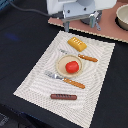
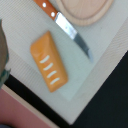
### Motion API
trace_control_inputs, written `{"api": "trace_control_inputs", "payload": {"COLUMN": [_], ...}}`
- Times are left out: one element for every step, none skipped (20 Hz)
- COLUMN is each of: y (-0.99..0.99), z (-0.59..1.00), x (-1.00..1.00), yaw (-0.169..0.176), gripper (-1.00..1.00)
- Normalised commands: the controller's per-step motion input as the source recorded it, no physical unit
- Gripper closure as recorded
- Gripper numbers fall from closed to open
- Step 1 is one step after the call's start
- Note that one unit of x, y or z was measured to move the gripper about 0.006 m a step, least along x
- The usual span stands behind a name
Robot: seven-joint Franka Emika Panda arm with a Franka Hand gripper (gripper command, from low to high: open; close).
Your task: Interact with the objects in diverse but meaningful ways.
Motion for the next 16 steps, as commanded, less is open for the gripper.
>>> {"api": "trace_control_inputs", "payload": {"y": [-0.46, -0.42, -0.35, -0.26, -0.24, -0.17, -0.19, -0.21, -0.17, -0.05, 0.00, 0.00, 0.00, 0.00, -0.01, -0.04], "z": [-0.18, -0.15, -0.10, -0.05, 0.00, 0.00, 0.00, 0.00, 0.00, 0.00, 0.00, -0.01, -0.07, -0.07, -0.09, -0.14], "x": [0.00, 0.00, 0.00, 0.03, 0.10, 0.18, 0.17, 0.12, 0.11, 0.15, 0.13, 0.10, 0.07, 0.07, 0.05, 0.04], "yaw": [0.238, 0.242, 0.241, 0.231, 0.230, 0.227, 0.230, 0.229, 0.225, 0.194, 0.137, 0.073, 0.023, 0.000, 0.000, 0.000], "gripper": [-1.00, -1.00, -1.00, -1.00, -1.00, -1.00, -1.00, -1.00, -1.00, -1.00, -1.00, -1.00, -1.00, -1.00, -1.00, -1.00]}}
